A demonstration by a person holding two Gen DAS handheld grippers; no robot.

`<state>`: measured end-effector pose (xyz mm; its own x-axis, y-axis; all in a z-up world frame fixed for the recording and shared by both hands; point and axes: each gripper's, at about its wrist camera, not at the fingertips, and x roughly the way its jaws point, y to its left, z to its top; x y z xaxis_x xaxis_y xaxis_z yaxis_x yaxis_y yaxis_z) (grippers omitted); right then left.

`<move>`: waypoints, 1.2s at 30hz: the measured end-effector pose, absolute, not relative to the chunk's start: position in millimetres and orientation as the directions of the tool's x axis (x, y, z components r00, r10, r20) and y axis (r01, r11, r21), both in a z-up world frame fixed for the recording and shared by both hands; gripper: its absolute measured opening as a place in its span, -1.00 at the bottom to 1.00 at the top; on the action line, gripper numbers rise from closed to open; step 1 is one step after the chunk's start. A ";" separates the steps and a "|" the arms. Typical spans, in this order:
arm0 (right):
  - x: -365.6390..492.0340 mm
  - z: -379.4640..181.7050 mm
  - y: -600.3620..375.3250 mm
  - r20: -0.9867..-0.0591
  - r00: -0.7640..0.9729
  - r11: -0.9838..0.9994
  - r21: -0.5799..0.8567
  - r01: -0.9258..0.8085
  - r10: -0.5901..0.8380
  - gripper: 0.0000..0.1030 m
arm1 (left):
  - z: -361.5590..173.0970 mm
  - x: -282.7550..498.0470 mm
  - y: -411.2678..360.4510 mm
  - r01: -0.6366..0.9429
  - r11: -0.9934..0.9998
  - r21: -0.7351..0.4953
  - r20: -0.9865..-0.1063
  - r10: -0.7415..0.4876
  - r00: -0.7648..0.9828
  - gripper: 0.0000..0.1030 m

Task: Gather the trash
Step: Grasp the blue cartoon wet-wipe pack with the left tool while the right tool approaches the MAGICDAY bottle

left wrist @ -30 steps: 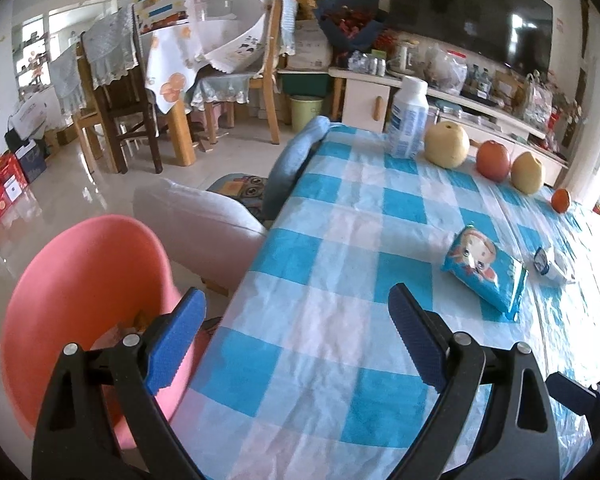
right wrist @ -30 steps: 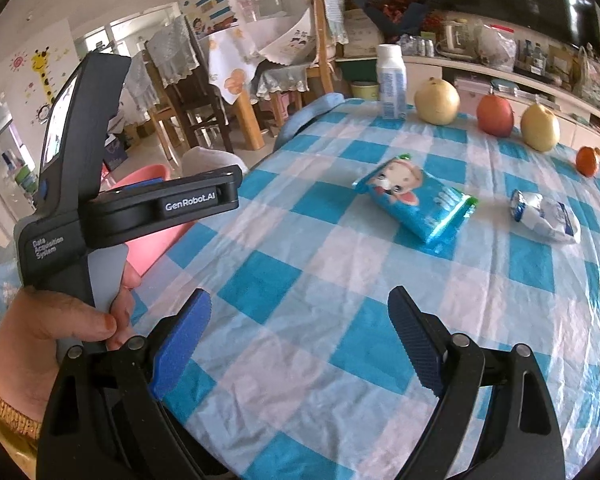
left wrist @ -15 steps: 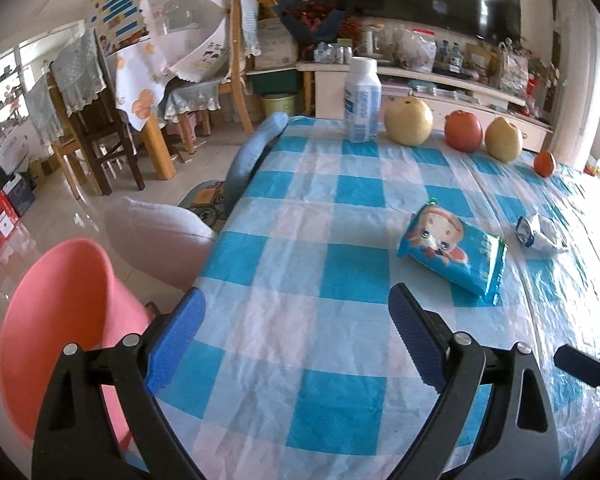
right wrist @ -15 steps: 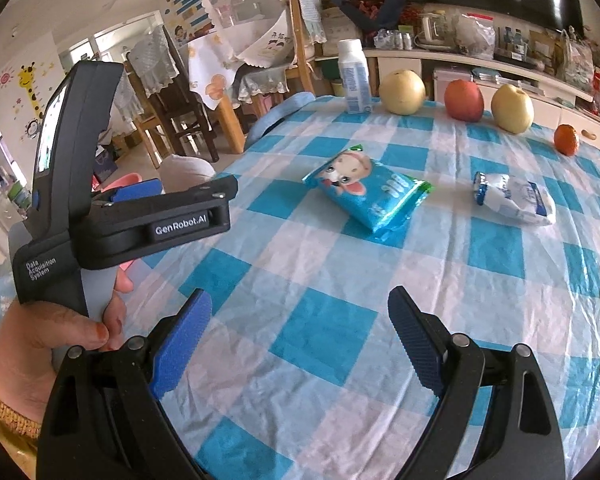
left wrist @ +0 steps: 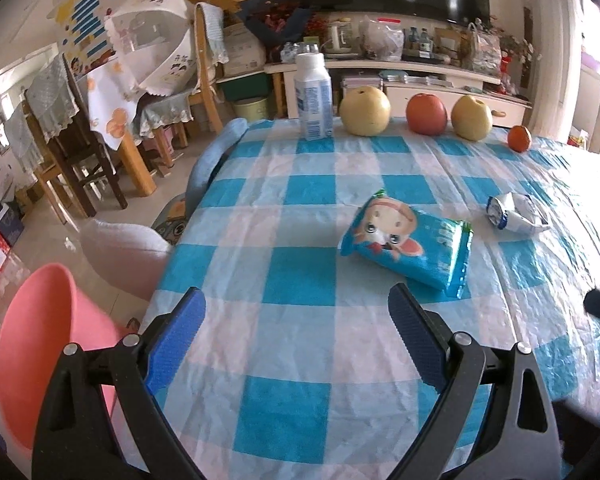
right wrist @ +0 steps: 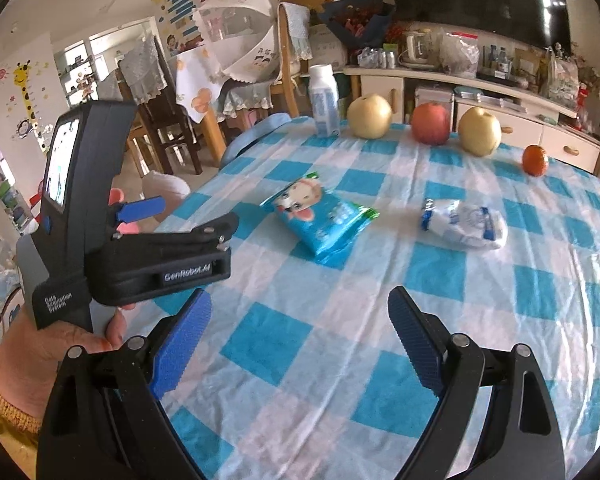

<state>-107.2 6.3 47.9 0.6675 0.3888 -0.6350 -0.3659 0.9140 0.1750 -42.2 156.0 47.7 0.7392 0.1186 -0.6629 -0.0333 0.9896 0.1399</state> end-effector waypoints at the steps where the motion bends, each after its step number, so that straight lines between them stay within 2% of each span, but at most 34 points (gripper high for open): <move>1: -106.5 48.9 2.5 -0.633 0.670 0.915 0.178 -0.361 0.387 0.73 | 47.7 -42.1 153.5 -0.027 0.990 0.141 -0.663 0.115 0.740 0.81; 5: -100.1 53.5 -18.2 -0.629 0.683 0.926 0.193 -0.324 0.370 0.73 | 47.3 -41.1 146.6 -0.010 0.991 0.135 -0.662 0.098 0.743 0.81; 12: -82.6 55.4 -64.8 -0.640 0.698 0.947 0.221 -0.233 0.321 0.73 | 45.9 -34.9 142.7 0.016 1.000 -0.004 -0.684 -0.015 0.729 0.81; 18: -65.6 49.9 -96.2 -0.664 0.693 0.958 0.236 -0.162 0.281 0.73 | 42.2 -23.9 133.1 0.082 0.981 -0.173 -0.683 -0.180 0.708 0.81; 26: -41.9 41.2 -99.2 -0.689 0.679 0.967 0.200 -0.159 0.254 0.73 | 29.1 -5.4 121.8 0.064 0.927 -0.371 -0.678 -0.317 0.663 0.81; 30: -28.3 29.2 -94.9 -0.731 0.647 0.976 0.151 -0.156 0.216 0.73 | 27.6 2.3 109.8 0.061 0.916 -0.397 -0.671 -0.335 0.662 0.81; 36: -12.0 18.7 -99.1 -0.747 0.622 0.972 0.169 -0.160 0.233 0.73 | 25.8 19.2 99.9 0.007 0.926 -0.377 -0.690 -0.285 0.666 0.81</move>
